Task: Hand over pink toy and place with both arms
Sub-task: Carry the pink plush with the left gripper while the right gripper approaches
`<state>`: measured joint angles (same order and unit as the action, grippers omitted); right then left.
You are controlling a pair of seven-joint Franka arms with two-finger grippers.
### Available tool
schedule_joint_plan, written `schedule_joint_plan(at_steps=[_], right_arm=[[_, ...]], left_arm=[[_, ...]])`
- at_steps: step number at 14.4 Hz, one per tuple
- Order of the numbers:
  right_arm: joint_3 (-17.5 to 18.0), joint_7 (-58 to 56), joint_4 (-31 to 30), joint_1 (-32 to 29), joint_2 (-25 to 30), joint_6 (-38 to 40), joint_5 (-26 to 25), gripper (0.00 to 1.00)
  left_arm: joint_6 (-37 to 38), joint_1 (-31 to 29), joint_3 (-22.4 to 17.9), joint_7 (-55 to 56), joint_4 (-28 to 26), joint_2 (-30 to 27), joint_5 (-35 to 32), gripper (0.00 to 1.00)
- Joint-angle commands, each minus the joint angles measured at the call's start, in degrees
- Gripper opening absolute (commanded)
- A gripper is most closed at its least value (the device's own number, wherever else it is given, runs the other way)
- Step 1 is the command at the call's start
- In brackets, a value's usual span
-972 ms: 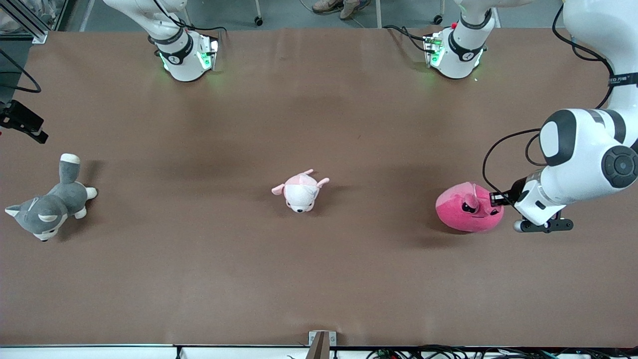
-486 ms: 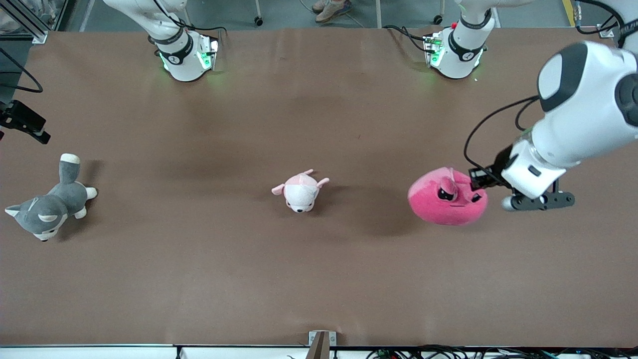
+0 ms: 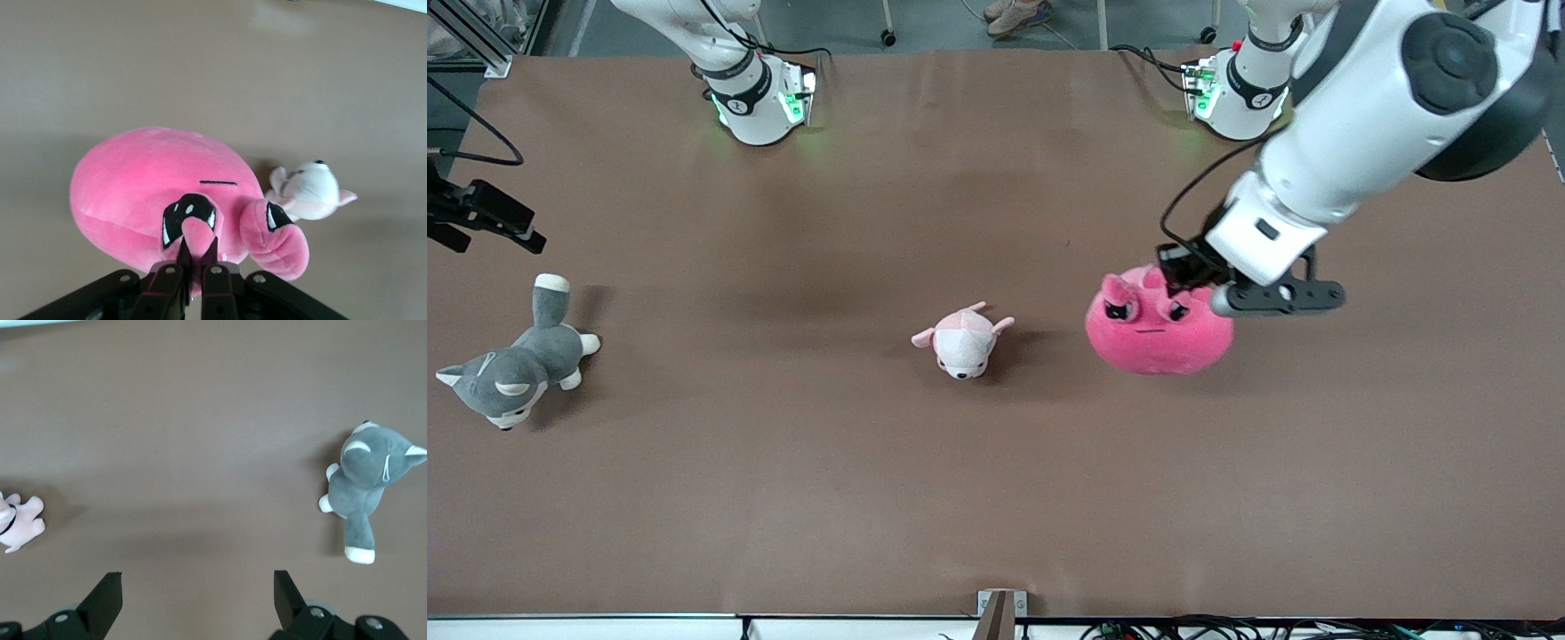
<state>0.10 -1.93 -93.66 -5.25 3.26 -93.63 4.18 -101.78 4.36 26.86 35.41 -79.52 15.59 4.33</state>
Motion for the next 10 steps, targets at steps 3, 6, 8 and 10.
schedule_joint_plan(at_steps=[3,6,8,10], right_arm=[[0.3,-0.4,1.5,0.0,-0.1,1.6,8.7,1.00],[0.5,-0.4,1.4,1.6,-0.3,3.3,15.5,1.00],[0.4,-0.3,1.4,4.8,-1.1,3.3,20.3,1.00],[0.4,-0.2,1.4,7.9,-3.2,2.7,24.3,1.00]], left_arm=[[-3.0,9.9,0.0,14.1,5.2,4.3,0.3,0.00],[-7.5,15.3,-0.1,20.8,5.2,5.9,0.3,0.00],[-12.6,18.9,-0.1,25.7,5.4,7.3,0.3,0.00],[-19.1,22.5,-0.2,30.7,6.5,9.7,0.2,0.00]])
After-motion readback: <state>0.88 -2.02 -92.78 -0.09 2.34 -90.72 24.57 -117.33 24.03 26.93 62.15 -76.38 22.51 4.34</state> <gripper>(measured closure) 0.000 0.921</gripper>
